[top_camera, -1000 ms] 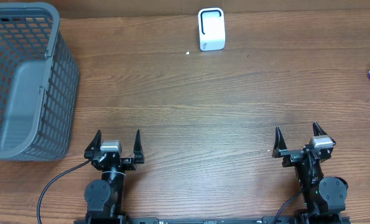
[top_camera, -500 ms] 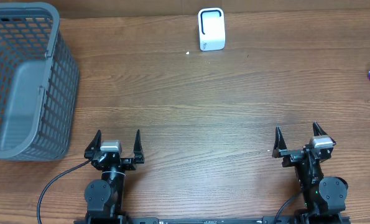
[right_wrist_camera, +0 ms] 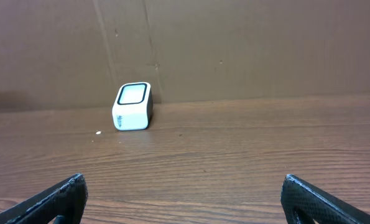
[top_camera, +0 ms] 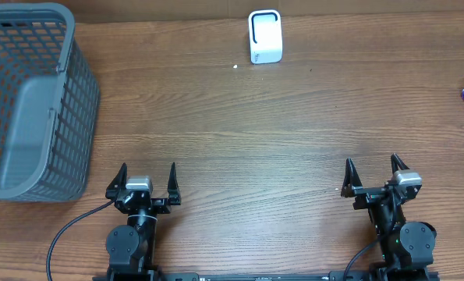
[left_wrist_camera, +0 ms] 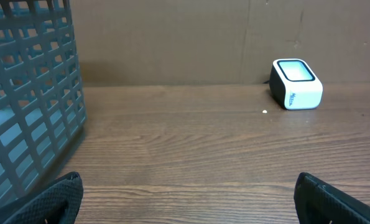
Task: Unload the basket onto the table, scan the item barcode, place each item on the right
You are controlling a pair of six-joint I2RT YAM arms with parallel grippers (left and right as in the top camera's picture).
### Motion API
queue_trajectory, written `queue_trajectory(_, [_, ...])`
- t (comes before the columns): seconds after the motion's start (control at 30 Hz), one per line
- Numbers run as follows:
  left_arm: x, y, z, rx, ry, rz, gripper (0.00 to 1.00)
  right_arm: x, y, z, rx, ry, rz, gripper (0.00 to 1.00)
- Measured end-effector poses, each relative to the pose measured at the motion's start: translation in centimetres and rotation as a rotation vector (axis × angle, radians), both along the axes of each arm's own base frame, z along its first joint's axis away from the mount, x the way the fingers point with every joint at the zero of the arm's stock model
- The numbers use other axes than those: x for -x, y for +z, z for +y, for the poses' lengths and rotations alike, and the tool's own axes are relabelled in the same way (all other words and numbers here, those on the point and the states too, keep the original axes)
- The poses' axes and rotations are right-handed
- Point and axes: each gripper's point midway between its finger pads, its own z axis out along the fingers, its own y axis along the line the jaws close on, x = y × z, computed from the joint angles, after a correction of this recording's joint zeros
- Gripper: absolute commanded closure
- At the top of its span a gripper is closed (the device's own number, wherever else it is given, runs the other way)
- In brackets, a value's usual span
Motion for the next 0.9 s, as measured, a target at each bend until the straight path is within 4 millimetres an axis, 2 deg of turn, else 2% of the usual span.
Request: queue_trajectory(0.9, [0.00,-0.01,0.00,0.000,0.000,0.000,0.00,0.00,-0.01,-0.01,0.042,0.001,-0.005,0.00])
